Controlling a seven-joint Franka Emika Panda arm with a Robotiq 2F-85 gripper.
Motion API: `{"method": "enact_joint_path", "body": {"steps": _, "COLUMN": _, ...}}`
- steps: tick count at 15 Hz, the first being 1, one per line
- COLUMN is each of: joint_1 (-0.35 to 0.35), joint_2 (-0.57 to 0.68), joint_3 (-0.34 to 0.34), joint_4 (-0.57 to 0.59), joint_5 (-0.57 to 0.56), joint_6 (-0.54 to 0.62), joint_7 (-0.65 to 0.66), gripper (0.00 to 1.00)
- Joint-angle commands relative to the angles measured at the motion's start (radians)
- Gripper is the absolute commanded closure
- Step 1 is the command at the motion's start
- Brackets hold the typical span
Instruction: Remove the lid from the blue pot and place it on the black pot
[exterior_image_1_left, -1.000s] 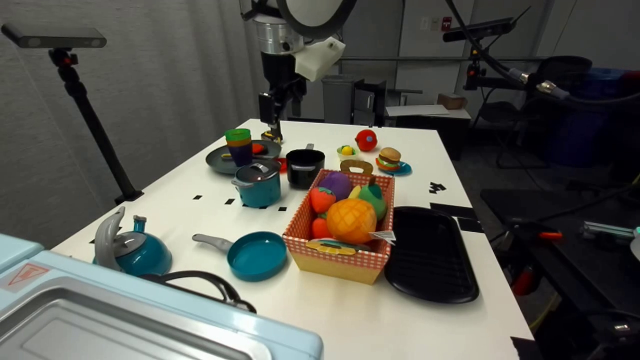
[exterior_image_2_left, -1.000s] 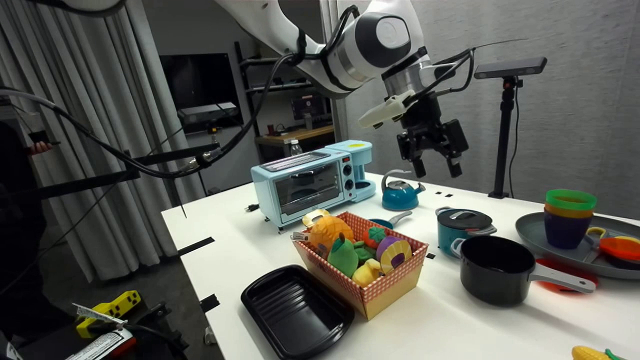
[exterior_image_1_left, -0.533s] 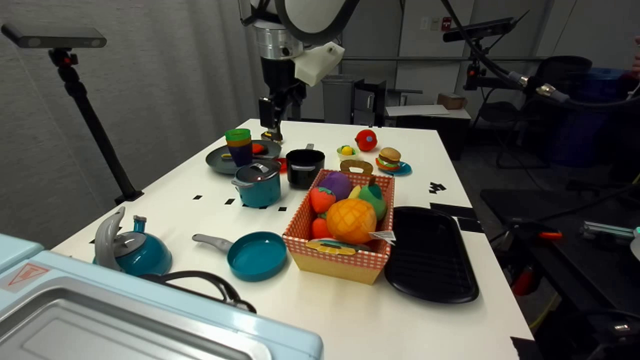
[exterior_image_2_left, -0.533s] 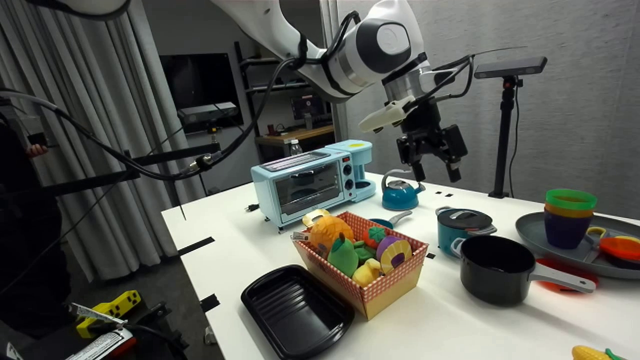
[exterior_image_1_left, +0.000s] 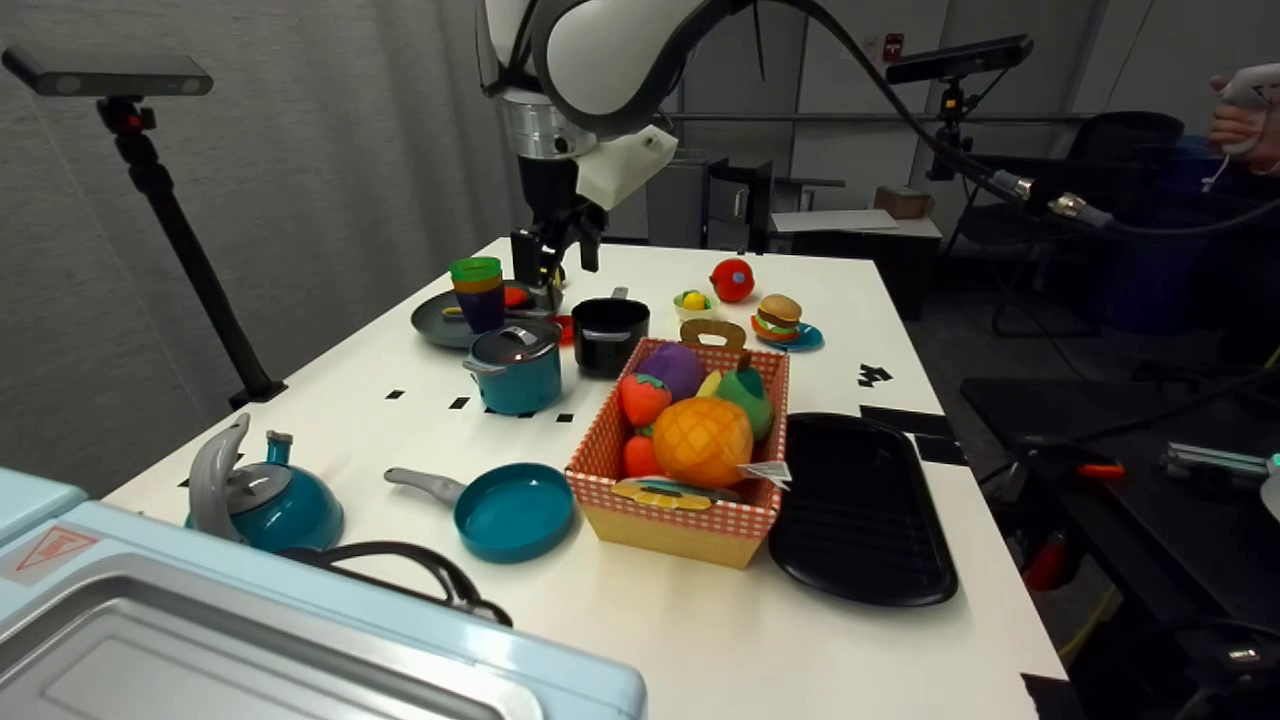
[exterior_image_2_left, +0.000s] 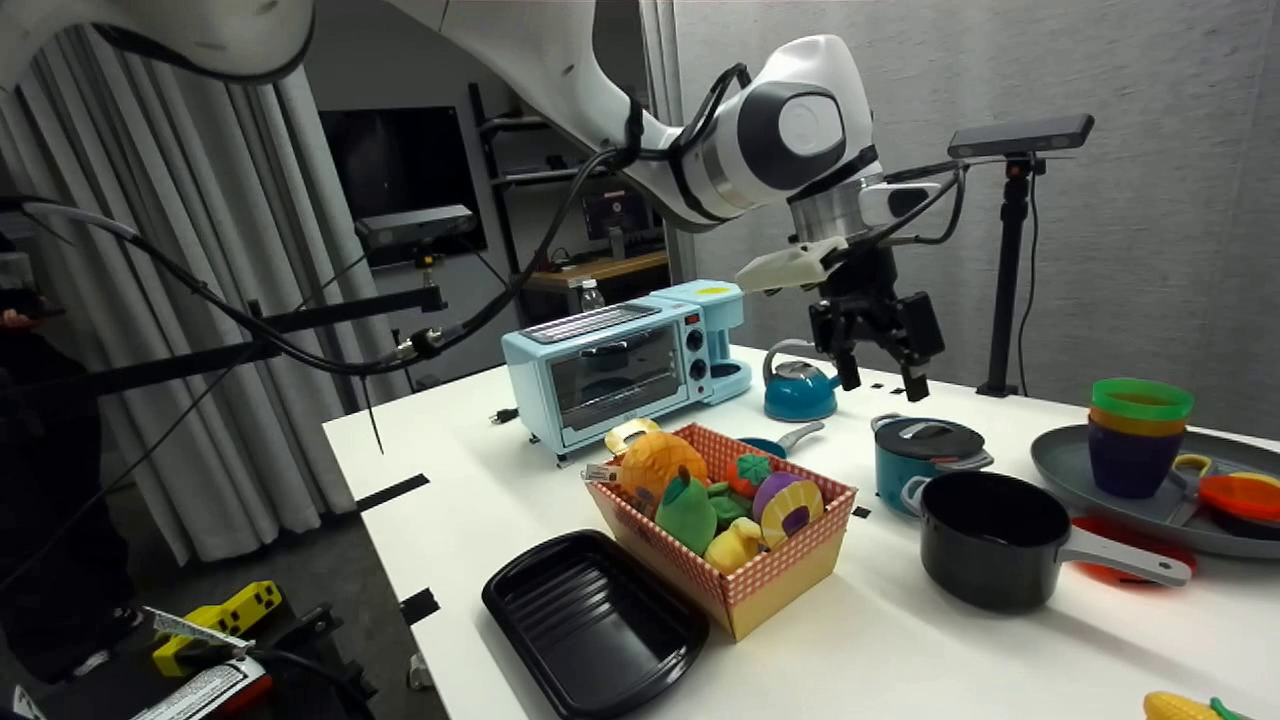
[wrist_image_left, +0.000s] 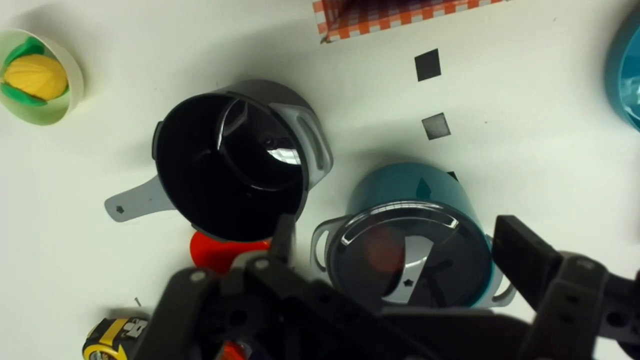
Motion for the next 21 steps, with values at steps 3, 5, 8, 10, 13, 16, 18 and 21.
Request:
{"method": "enact_joint_path", "body": {"steps": 3, "joint_1": -0.038, "joint_2": 0.125, "joint_3": 0.01, "joint_4": 0.19, "joint_5": 0.086, "joint_6": -0.061, "joint_7": 0.005, "gripper": 0.0}}
{"method": "enact_joint_path", "body": {"steps": 5, "joint_1": -0.045, "joint_2": 0.158, "joint_3": 0.009, "joint_4": 0.234, "joint_5": 0.104, "joint_6": -0.07, "joint_7": 0.012, "gripper": 0.0}}
{"method": "enact_joint_path", "body": {"steps": 8, "joint_1": -0.052, "joint_2": 0.209, "joint_3": 0.012, "joint_4": 0.286, "joint_5": 0.123, "joint_6": -0.055, "joint_7": 0.012, "gripper": 0.0}}
{"method": "enact_joint_path", "body": {"steps": 10, "joint_1": -0.053, "joint_2": 0.243, "joint_3": 0.013, "joint_4": 0.326, "joint_5": 0.132, "joint_6": -0.061, "joint_7": 0.017, "gripper": 0.0}}
{"method": "enact_joint_path", "body": {"steps": 13, "joint_1": -0.051, "joint_2": 0.289, "joint_3": 0.015, "joint_4": 0.381, "joint_5": 0.134, "joint_6": -0.064, "joint_7": 0.021, "gripper": 0.0}}
{"method": "enact_joint_path", "body": {"steps": 16, "joint_1": -0.048, "joint_2": 0.331, "joint_3": 0.018, "joint_4": 0.441, "joint_5": 0.131, "joint_6": -0.069, "joint_7": 0.026, "gripper": 0.0}}
{"method": "enact_joint_path", "body": {"steps": 18, "joint_1": -0.048, "joint_2": 0.355, "joint_3": 0.018, "joint_4": 0.478, "joint_5": 0.13, "joint_6": -0.072, "joint_7": 0.028, "gripper": 0.0}}
{"method": "enact_joint_path", "body": {"steps": 21, "joint_1": -0.049, "joint_2": 0.392, "joint_3": 0.016, "joint_4": 0.532, "joint_5": 0.126, "joint_6": -0.087, "joint_7": 0.036, "gripper": 0.0}}
